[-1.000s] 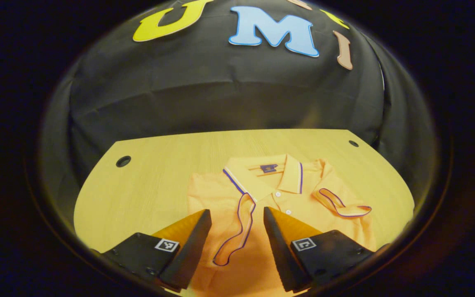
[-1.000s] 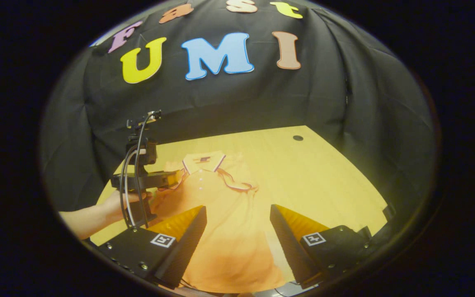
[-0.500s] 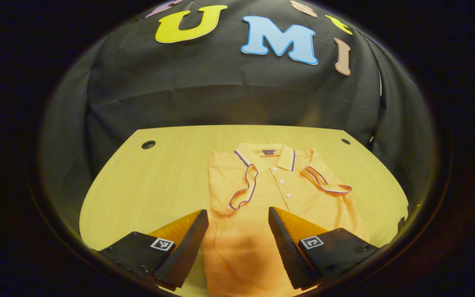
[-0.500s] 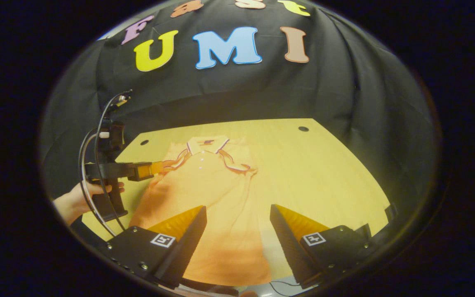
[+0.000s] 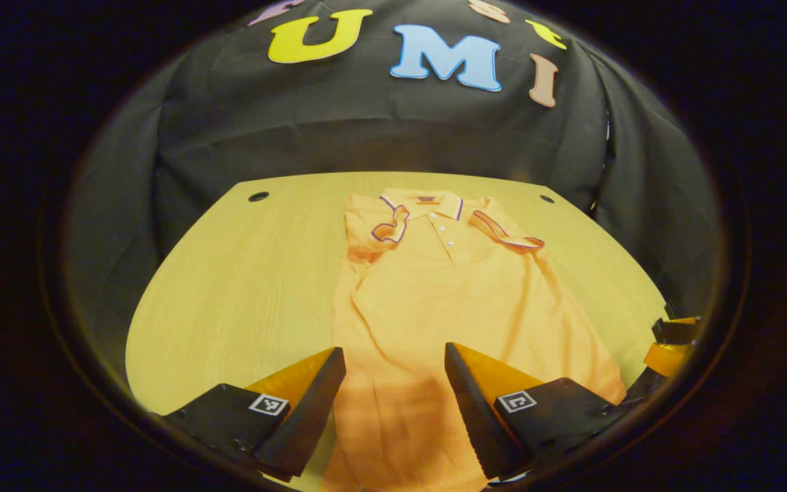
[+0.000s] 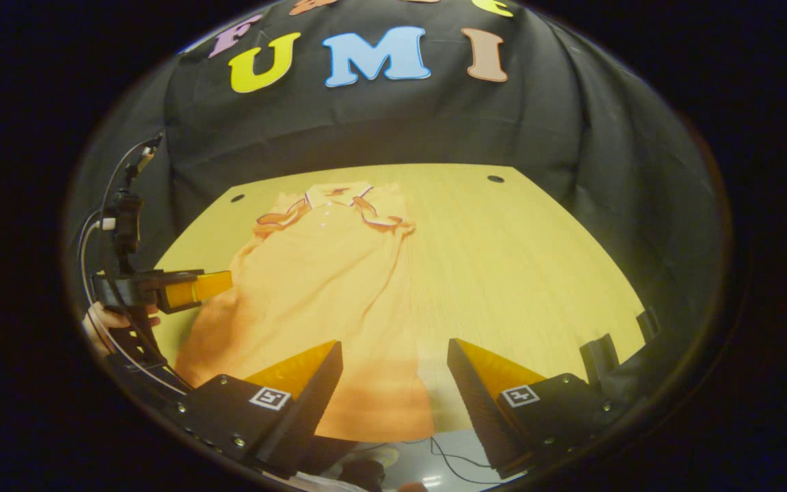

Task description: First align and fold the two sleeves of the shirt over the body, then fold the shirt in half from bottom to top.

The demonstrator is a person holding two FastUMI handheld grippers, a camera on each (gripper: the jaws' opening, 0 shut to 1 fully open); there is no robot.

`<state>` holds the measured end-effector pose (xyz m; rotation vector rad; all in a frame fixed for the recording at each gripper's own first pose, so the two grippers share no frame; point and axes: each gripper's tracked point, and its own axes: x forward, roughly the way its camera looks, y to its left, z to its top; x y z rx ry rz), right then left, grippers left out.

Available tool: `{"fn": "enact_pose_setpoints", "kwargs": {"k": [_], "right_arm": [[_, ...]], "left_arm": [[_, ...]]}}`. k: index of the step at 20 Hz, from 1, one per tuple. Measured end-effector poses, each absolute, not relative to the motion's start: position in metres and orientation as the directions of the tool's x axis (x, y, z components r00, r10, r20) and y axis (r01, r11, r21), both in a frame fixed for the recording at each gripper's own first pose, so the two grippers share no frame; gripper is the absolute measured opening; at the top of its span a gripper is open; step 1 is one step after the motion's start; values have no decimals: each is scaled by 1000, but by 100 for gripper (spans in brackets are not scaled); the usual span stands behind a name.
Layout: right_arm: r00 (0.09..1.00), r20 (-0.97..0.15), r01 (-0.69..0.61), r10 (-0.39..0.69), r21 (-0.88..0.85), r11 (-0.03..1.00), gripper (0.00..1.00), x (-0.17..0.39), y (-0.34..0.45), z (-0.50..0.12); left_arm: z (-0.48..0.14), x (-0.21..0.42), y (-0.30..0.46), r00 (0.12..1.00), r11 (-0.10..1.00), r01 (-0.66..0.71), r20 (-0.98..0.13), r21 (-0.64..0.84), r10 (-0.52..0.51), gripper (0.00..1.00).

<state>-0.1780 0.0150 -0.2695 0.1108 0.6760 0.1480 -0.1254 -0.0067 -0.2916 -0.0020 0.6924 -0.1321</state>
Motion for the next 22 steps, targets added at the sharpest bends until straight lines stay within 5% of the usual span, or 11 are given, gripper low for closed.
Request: {"fn": "enact_pose_setpoints", "kwargs": {"k": [13,22], "right_arm": [[680,-716,-100,161,127,987,96,-210,7,-335],[676,-718,-132,167,104,986,96,-216,24,-349]], "left_arm": [[-320,-260,31,738,993,119,-667,-25,-105,94],[-337,-283,25,735,989,149,-670,17,-99,96]]}}
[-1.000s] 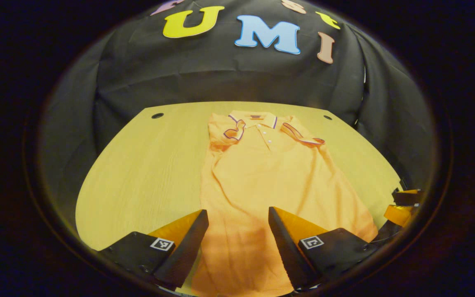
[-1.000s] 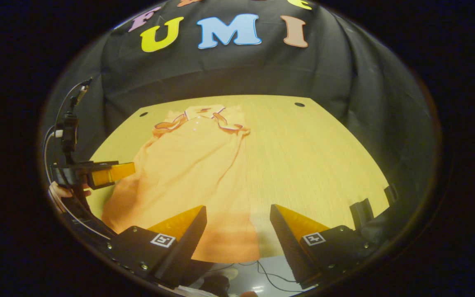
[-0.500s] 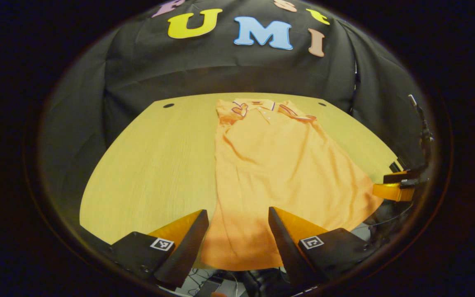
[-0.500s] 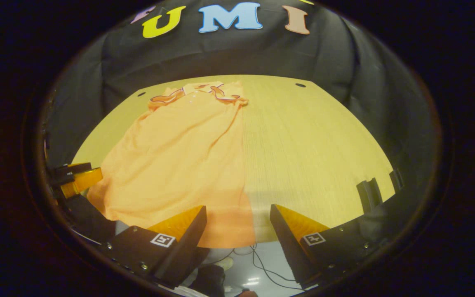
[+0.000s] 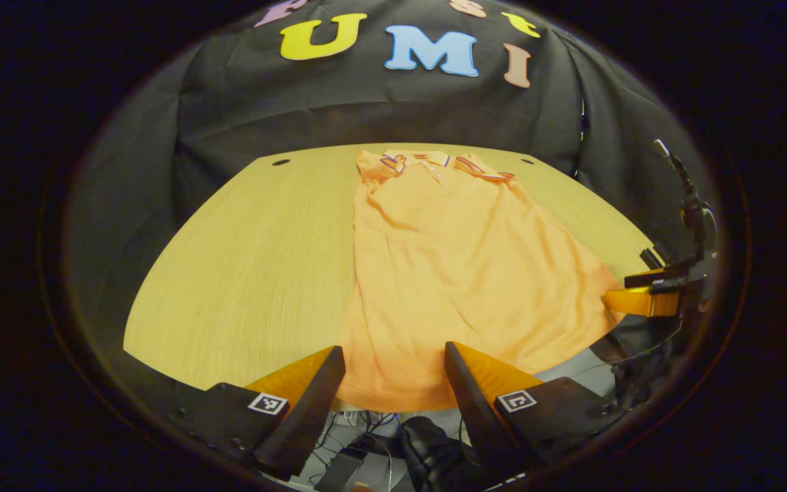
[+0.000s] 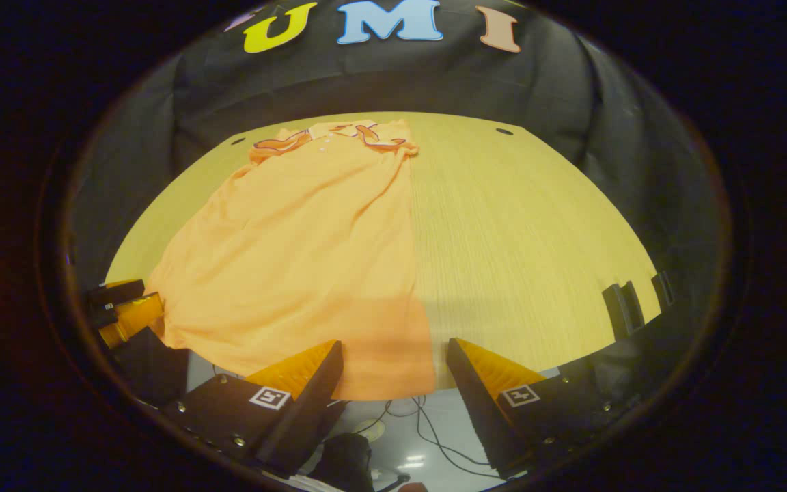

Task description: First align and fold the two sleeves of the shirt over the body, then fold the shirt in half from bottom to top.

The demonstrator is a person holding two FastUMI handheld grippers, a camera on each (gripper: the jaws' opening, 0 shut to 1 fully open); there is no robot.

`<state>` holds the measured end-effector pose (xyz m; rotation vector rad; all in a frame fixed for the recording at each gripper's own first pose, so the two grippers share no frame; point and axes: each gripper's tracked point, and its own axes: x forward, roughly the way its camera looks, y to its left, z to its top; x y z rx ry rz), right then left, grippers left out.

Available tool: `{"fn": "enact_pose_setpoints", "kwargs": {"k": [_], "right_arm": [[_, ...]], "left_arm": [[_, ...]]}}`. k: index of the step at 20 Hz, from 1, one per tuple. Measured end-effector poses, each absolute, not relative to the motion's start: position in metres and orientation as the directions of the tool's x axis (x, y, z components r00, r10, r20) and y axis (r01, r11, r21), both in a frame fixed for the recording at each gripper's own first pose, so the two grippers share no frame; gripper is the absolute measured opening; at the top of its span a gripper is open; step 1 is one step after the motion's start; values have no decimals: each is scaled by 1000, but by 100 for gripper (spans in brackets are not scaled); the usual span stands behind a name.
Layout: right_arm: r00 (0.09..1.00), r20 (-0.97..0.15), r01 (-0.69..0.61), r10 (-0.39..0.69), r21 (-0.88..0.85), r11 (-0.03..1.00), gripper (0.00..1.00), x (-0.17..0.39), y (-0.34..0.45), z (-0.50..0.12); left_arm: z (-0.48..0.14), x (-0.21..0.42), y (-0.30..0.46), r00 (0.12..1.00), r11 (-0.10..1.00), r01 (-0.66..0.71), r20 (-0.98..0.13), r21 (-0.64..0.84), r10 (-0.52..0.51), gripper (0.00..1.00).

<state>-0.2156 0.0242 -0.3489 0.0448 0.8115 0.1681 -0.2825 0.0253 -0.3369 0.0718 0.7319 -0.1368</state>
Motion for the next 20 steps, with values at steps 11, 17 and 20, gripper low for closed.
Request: {"fn": "enact_pose_setpoints", "kwargs": {"k": [11,17,20], "right_arm": [[684,-708,-67,176,179,981,21,-220,33,-349],[676,-700,-52,231,267,962,1,-218,32,-342],[708,-659,-71,255,293,953,1,-209,26,-315]], "left_arm": [[-341,-281,11,741,980,175,-668,94,-68,27],[-332,-277,7,744,988,143,-664,53,-72,7],[-309,-268,4,773,990,129,-631,53,-67,7]]}}
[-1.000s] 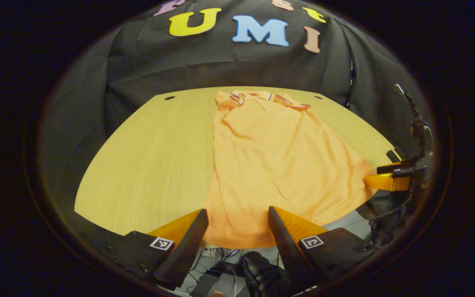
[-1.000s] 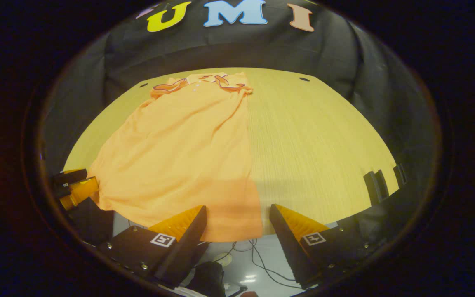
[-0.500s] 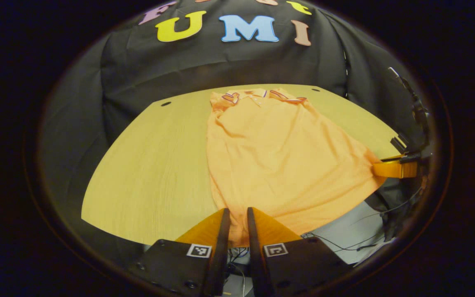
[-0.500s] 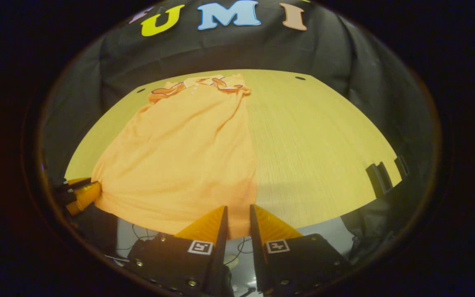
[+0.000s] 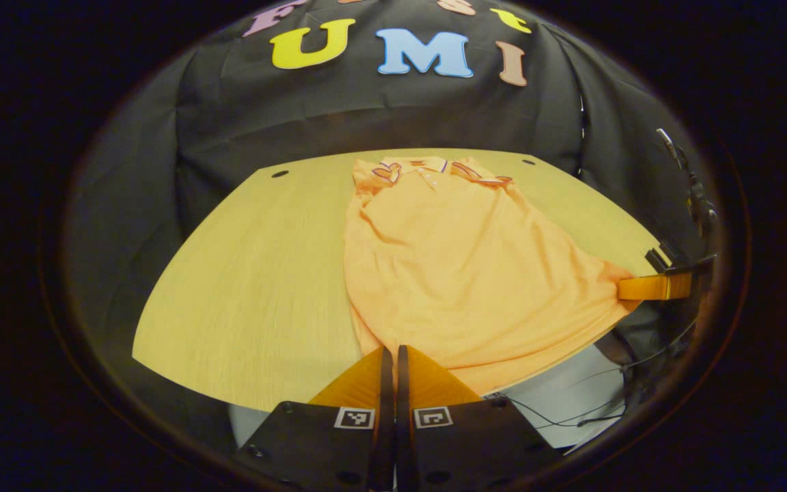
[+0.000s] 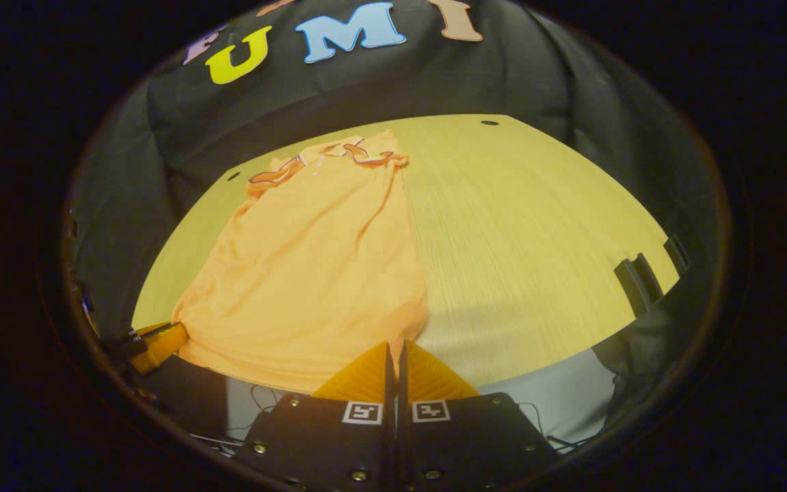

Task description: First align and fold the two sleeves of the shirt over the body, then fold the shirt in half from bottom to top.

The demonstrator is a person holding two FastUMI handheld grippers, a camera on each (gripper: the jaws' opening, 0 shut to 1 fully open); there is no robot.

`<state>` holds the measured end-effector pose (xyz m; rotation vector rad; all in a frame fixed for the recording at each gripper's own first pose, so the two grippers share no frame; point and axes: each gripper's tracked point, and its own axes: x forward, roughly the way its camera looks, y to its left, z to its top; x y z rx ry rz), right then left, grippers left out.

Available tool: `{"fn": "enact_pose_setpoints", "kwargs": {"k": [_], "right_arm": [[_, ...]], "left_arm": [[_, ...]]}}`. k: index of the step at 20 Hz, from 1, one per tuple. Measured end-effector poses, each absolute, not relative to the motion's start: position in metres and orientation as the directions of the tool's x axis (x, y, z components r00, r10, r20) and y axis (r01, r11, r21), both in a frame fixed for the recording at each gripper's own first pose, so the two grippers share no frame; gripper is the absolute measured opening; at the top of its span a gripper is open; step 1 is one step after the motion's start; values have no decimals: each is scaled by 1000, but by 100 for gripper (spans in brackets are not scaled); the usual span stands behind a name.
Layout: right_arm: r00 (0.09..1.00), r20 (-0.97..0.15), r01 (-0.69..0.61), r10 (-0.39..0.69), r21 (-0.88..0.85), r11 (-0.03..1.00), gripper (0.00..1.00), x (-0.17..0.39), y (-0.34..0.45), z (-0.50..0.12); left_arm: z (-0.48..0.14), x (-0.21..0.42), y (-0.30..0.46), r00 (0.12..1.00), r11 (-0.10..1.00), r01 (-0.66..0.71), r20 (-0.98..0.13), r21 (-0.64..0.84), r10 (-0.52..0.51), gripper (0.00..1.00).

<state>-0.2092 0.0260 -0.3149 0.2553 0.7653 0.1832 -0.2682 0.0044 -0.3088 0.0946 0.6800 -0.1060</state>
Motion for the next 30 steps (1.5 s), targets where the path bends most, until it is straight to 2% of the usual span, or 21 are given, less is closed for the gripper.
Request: {"fn": "enact_pose_setpoints", "kwargs": {"k": [7,16,20,21,23,24,30], "right_arm": [[800,-534,-142,275,277,950,2,-167,16,-232],[866,-436,-127,246,283,951,1,-64,15,-162],[879,-425,-108,218,267,958,2,-10,21,-148],[881,-425,-103,210,261,960,5,3,23,-146],[880,-432,-91,198,256,962,5,27,27,-143],[881,-433,-84,192,255,963,2,39,30,-142],[880,-453,-41,143,226,973,1,107,38,-144]], "left_arm": [[-233,-215,-13,858,994,101,-509,37,-68,7],[-167,-98,-12,910,994,105,-401,-10,-100,7],[-159,-36,-9,915,992,125,-385,-20,-123,7],[-157,-21,-9,914,992,127,-385,-26,-127,7],[-157,10,-7,912,990,130,-387,-47,-138,7],[-157,24,-6,910,990,130,-388,-60,-143,7],[-168,102,0,906,986,130,-392,-105,-161,7]]}}
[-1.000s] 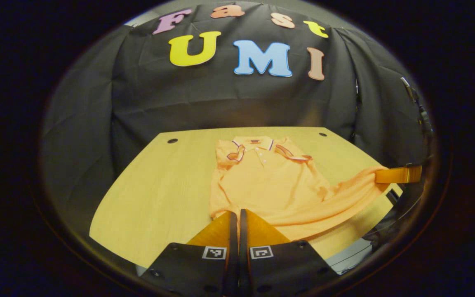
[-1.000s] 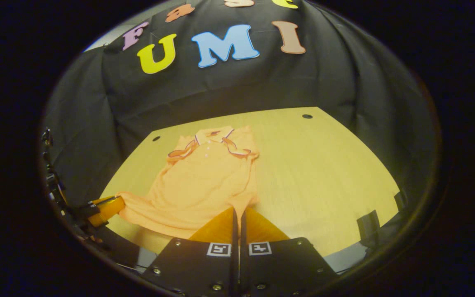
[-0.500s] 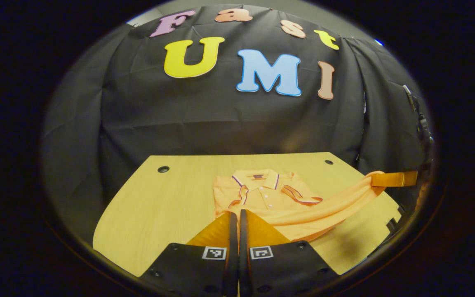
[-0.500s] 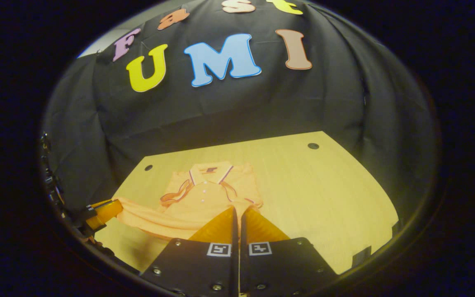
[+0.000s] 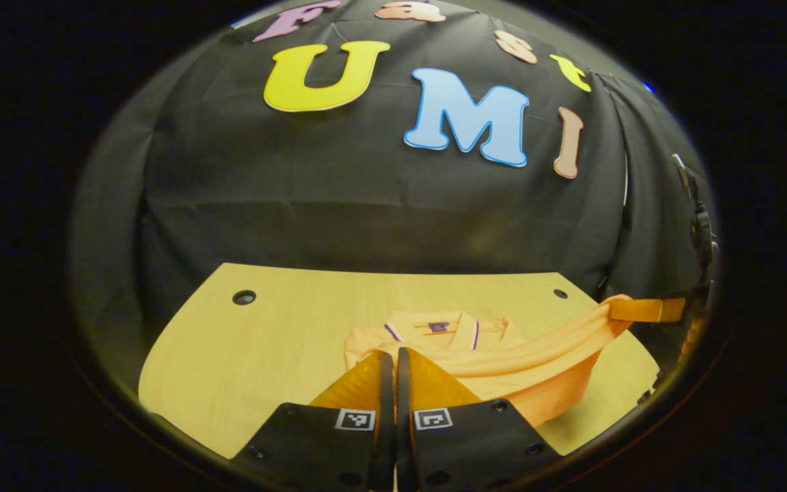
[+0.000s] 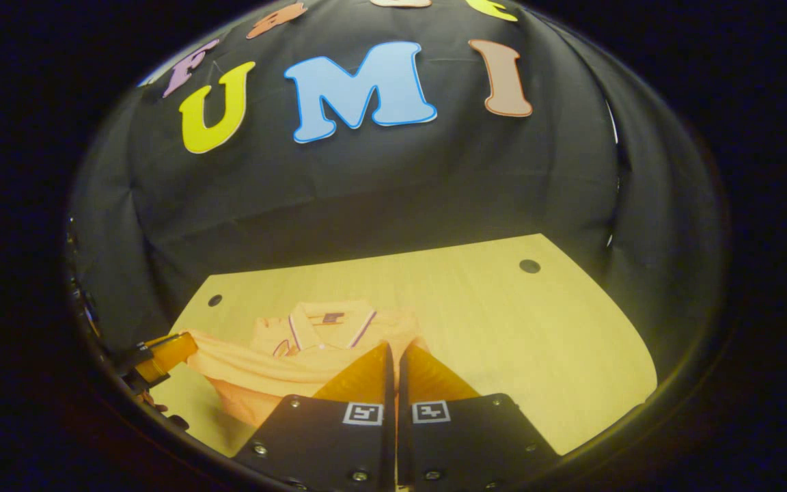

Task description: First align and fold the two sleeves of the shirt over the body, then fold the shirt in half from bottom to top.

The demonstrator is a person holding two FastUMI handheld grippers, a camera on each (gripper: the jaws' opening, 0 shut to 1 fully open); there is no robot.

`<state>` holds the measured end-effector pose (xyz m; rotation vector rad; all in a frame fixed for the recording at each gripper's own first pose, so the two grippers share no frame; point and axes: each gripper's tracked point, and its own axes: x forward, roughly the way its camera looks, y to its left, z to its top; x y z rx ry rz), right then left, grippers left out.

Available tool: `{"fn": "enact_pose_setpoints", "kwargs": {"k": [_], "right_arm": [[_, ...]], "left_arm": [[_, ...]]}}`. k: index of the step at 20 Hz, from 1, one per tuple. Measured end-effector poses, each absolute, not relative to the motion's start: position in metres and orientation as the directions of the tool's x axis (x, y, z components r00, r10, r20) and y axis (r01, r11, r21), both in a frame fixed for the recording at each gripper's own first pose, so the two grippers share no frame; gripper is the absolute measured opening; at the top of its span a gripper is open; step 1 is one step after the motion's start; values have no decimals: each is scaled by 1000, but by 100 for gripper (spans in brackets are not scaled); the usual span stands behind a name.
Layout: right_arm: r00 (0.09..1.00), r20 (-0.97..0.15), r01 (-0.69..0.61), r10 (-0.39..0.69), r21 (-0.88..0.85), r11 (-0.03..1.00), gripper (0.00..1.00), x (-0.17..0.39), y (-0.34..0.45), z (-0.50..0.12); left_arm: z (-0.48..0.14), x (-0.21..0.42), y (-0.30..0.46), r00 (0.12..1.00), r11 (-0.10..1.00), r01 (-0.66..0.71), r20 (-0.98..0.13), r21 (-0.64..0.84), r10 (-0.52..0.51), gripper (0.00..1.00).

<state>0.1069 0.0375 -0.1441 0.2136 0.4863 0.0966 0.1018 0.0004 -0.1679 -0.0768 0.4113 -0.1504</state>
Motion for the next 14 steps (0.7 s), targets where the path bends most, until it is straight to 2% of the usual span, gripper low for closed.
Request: {"fn": "enact_pose_setpoints", "kwargs": {"k": [8,14], "right_arm": [[868,-486,-8,102,192,981,1,188,52,-167],[845,-532,-2,58,104,995,1,225,55,-205]], "left_arm": [[-204,193,11,899,987,148,-406,-67,-162,7],[-233,231,10,909,987,153,-386,-43,-158,7]]}}
